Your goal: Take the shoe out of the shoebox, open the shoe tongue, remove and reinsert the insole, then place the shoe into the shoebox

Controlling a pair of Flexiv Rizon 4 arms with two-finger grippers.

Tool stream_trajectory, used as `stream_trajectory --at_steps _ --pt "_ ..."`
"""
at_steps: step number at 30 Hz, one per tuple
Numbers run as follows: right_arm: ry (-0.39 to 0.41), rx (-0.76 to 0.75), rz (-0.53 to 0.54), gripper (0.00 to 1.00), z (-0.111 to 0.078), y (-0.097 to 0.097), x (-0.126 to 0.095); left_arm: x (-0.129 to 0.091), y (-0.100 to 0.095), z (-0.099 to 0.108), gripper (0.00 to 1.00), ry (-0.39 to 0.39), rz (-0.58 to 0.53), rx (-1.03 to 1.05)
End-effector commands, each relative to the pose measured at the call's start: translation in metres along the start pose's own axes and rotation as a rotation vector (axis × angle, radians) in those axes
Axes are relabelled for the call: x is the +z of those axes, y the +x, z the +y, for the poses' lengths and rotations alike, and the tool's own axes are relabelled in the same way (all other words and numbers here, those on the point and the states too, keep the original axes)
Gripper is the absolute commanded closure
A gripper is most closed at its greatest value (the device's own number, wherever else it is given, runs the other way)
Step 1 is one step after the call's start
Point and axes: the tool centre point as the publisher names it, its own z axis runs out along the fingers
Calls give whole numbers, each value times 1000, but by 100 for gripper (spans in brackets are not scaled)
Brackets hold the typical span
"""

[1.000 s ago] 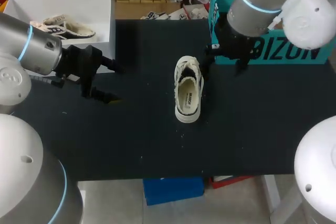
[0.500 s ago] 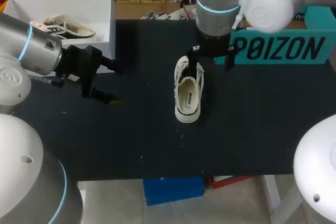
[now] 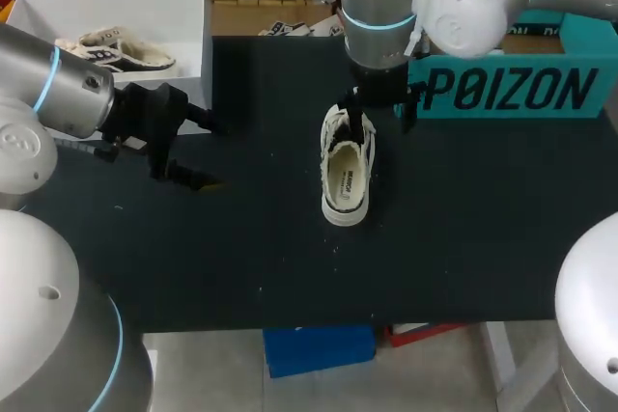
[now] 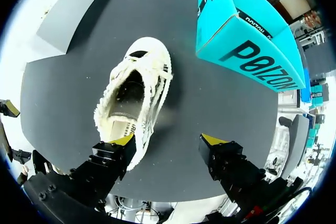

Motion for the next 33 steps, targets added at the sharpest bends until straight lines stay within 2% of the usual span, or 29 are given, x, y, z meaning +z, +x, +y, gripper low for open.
stream_trajectory --at_steps 1,7,10,25,33 --pt "10 3 14 18 7 1 13 1 1 0 0 -3 -4 0" --pt "14 6 21 25 13 1 22 1 1 0 0 -3 -4 0" --pt "18 6 22 33 15 0 26 1 1 0 0 -3 -4 0" --pt "46 1 25 33 12 4 40 1 1 0 0 -3 -4 0" --pt "55 2 34 29 13 5 48 1 1 0 0 -3 -4 0"
